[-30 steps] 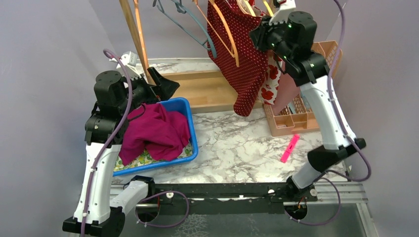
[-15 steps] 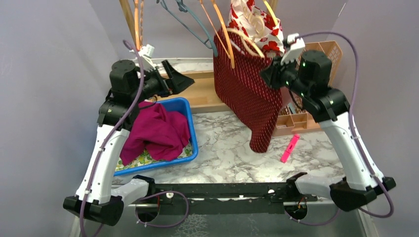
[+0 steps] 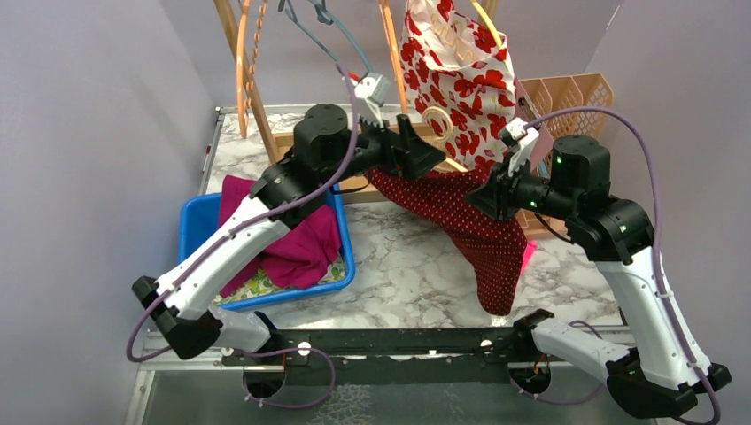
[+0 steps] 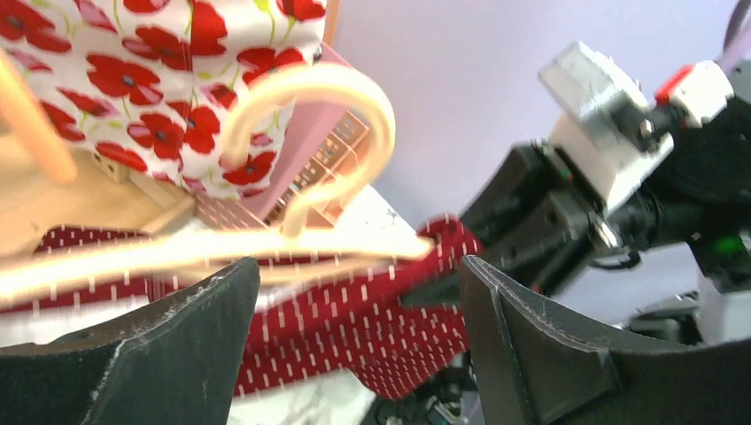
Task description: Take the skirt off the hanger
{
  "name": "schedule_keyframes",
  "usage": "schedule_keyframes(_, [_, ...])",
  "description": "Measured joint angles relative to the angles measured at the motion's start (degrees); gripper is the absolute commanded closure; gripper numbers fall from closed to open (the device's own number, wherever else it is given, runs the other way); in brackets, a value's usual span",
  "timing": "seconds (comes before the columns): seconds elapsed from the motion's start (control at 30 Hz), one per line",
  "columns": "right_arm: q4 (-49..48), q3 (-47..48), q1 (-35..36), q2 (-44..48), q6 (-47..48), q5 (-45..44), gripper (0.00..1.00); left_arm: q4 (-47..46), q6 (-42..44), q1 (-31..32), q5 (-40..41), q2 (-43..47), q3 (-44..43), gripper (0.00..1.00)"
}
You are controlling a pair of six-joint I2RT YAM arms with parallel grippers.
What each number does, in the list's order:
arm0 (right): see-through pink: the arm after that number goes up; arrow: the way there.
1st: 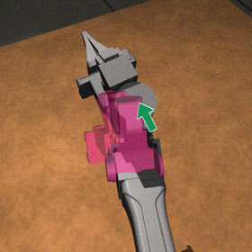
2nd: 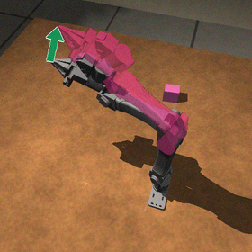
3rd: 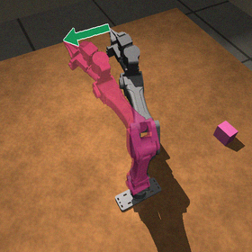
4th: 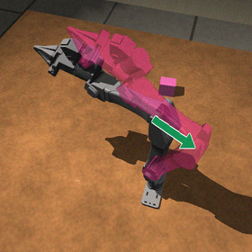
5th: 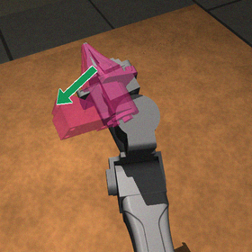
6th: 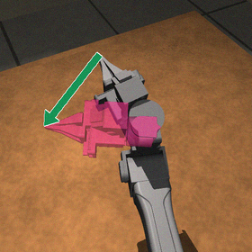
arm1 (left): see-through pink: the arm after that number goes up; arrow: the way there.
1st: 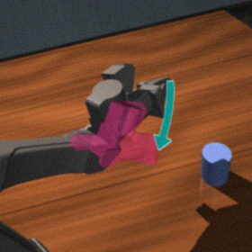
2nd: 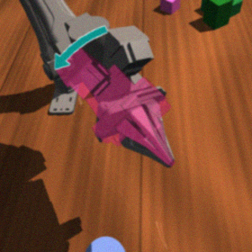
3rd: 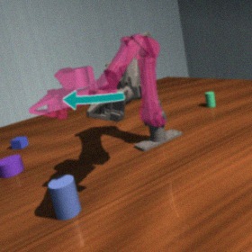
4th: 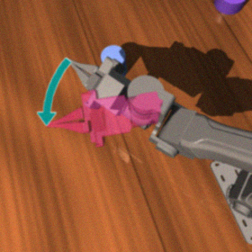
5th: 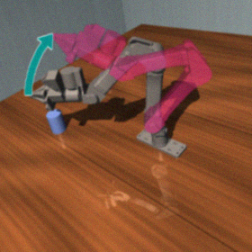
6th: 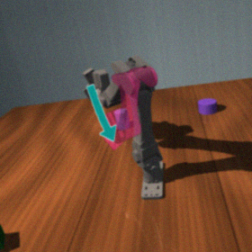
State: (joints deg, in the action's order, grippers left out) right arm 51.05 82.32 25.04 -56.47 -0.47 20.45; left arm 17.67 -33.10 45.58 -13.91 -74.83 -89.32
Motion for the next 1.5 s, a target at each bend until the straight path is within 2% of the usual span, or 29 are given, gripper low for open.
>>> schedule_keyframes(0.07, [1.9,0.1,0.0,0.0,0.6,2.6,0.99,-0.9,1.9,1.5,2.3,-2.8,-2.6,0.19])
schedule_keyframes(0.17, [5.0,0.4,0.0,0.0,1.4,5.2,0.99,-1.3,4.8,3.1,4.5,-5.4,-4.9,0.33])
schedule_keyframes(0.4, [8.5,0.9,0.0,1.0,1.6,8.5,0.99,-1.3,9.0,5.1,6.6,-6.2,-5.0,0.36])
schedule_keyframes(0.63, [9.0,1.3,0.0,1.1,1.6,8.9,0.99,-1.4,9.4,6.6,6.6,-9.4,-7.2,0.38])
schedule_keyframes(0.83, [9.9,2.1,-0.4,1.0,1.2,8.7,0.99,-2.1,10.2,8.3,8.9,-12.2,-8.1,0.66])
schedule_keyframes(0.9, [9.9,2.1,-0.5,0.7,1.0,8.7,0.97,-2.1,11.0,8.2,10.1,-12.5,-8.5,0.85])
schedule_keyframes(0.93, [9.9,2.2,-0.5,0.6,0.9,8.7,0.92,-2.1,11.6,8.2,10.6,-12.8,-8.8,0.95])
schedule_keyframes(0.97, [10.0,2.3,-0.5,0.6,0.6,8.4,0.84,-2.1,12.3,8.2,11.1,-13.0,-9.4,1.0])
schedule_keyframes(1.17, [11.0,6.6,0.0,-1.3,-1.4,3.5,0.37,-3.1,14.4,8.9,17.8,-13.1,-9.7,1.0])
schedule_keyframes(1.3, [12.0,10.6,0.1,-1.7,-4.7,1.0,0.21,-8.1,14.4,8.7,20.4,-11.8,-5.6,1.0])
schedule_keyframes(1.33, [12.0,11.2,0.1,-1.4,-5.7,1.4,0.11,-9.2,14.5,8.7,20.6,-11.2,-4.2,1.0])
schedule_keyframes(1.37, [11.9,11.5,0.1,-1.0,-6.6,2.1,0.07,-10.1,14.8,8.8,20.6,-10.7,-3.0,1.0])
schedule_keyframes(1.5, [11.5,13.5,0.1,0.5,-9.7,5.7,0.0,-12.4,16.8,8.7,18.9,-10.4,-1.6,1.0])
